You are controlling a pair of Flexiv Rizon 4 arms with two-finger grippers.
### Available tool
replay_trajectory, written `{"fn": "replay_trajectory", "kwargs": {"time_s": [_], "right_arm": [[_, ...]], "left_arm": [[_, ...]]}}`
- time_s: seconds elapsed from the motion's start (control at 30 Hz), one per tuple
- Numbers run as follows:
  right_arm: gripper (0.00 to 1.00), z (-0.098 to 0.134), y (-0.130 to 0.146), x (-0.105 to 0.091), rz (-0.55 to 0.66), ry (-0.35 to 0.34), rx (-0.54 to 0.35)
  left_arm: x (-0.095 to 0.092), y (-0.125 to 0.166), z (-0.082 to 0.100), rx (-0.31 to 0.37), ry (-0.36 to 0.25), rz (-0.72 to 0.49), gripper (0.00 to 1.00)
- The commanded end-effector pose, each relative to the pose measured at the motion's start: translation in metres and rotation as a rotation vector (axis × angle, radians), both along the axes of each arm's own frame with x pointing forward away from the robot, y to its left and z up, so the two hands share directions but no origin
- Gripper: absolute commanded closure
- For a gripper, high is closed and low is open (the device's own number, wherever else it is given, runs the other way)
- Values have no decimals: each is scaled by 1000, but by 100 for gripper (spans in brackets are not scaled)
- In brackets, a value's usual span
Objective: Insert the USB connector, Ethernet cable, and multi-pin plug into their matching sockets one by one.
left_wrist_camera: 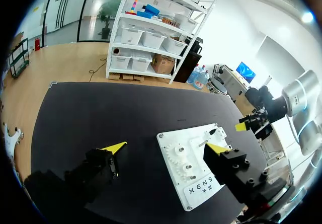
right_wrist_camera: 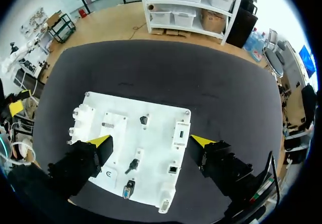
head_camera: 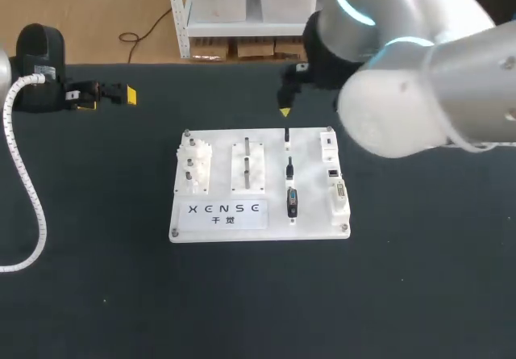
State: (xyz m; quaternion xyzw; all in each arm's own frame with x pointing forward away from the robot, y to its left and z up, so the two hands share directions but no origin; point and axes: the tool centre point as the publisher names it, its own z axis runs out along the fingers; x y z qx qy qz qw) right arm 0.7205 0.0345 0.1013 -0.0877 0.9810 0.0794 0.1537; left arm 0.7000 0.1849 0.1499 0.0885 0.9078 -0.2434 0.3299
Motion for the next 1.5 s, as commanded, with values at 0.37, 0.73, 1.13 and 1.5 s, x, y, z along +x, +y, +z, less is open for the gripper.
{"fn": "replay_trajectory", "kwargs": {"time_s": [0.37,0.73,1.13,1.5], "right_arm": [[0,-18,11,12,-77,7,-111],[0,-18,11,12,-77,7,-111],[0,-33,19,20,-146,103,-61],[0,-56,23,23,-167,146,-114]], "left_arm": [[0,0,0,0,0,0,0],[0,0,0,0,0,0,0],[0,0,0,0,0,0,0],[0,0,0,0,0,0,0]]}}
